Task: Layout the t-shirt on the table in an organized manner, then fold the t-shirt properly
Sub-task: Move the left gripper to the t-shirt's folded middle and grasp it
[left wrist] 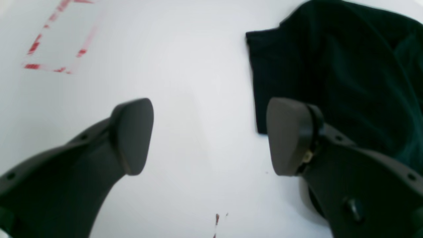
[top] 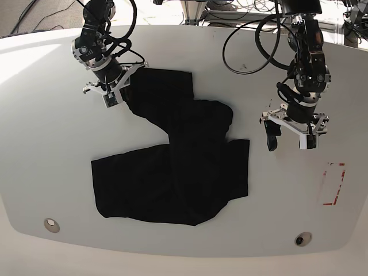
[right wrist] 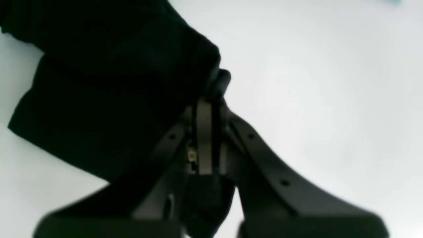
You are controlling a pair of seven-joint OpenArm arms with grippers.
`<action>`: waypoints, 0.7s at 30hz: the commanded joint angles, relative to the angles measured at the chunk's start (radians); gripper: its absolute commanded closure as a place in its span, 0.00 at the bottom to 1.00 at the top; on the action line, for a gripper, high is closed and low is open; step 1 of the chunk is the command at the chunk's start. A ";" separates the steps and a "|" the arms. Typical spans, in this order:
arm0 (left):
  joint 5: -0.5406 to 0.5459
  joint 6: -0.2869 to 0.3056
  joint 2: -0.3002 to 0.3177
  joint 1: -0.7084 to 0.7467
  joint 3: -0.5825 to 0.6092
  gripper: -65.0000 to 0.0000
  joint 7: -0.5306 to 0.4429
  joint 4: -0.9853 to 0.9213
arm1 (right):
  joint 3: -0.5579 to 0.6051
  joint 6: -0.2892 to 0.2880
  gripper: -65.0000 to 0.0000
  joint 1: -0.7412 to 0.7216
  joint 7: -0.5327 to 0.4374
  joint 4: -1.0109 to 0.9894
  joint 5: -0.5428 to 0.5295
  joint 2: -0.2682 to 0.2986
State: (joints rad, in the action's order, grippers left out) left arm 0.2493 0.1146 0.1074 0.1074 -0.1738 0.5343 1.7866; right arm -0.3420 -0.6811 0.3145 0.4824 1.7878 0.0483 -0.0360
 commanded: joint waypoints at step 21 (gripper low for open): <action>0.068 0.141 -0.099 -0.228 0.036 0.22 0.071 -0.439 | -0.001 -0.002 0.98 0.044 -0.018 0.117 -0.012 -0.002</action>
State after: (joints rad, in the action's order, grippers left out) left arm 0.3080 0.2546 0.0021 -0.0975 -0.1375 0.6304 1.3525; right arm -0.3412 -0.6811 0.3637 0.4831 1.8736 0.0509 -0.0395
